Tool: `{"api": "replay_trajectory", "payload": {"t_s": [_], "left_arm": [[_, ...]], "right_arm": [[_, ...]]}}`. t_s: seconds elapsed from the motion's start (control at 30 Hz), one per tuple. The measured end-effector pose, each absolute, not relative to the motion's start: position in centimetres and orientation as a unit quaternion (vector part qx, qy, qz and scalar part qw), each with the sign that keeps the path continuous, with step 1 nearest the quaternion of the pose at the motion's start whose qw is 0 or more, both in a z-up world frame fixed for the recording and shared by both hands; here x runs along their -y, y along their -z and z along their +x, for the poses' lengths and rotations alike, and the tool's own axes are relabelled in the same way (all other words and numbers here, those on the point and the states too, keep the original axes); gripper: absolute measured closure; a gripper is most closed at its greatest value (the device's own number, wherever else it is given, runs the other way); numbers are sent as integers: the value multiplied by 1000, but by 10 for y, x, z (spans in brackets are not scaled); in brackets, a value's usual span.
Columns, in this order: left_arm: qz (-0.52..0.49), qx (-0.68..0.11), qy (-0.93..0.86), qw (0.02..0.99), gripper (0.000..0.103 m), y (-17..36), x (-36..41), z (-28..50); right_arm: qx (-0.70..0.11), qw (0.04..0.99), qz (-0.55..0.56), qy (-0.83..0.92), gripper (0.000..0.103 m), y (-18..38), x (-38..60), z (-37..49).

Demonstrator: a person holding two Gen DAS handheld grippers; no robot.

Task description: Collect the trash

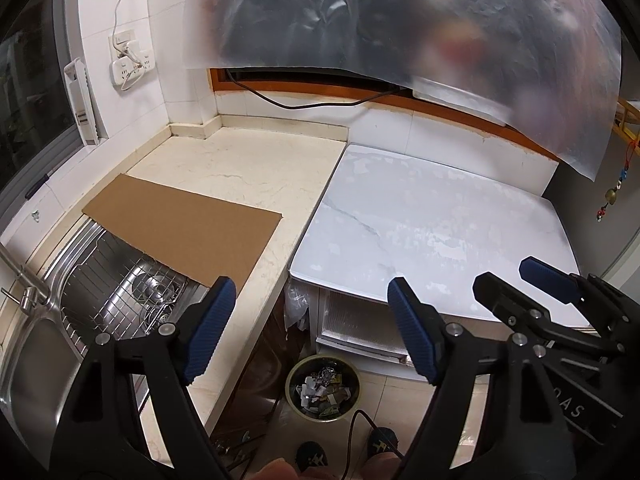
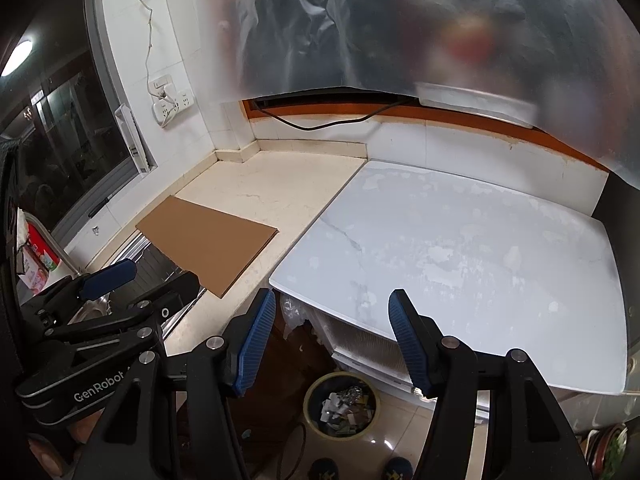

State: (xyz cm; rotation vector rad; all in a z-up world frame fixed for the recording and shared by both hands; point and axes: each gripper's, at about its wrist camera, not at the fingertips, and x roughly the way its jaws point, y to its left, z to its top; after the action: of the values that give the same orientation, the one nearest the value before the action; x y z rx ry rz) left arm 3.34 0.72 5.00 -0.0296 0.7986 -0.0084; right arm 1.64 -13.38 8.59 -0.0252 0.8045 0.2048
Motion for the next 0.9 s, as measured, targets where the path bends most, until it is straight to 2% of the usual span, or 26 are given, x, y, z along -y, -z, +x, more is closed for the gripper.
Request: {"api": "replay_trajectory", "payload": {"t_s": [0.9], "left_arm": [[-15,-393,3,919,28,-47,-9,35]], "right_arm": [[-391,915,-15,-99,42,-85,132,17]]}}
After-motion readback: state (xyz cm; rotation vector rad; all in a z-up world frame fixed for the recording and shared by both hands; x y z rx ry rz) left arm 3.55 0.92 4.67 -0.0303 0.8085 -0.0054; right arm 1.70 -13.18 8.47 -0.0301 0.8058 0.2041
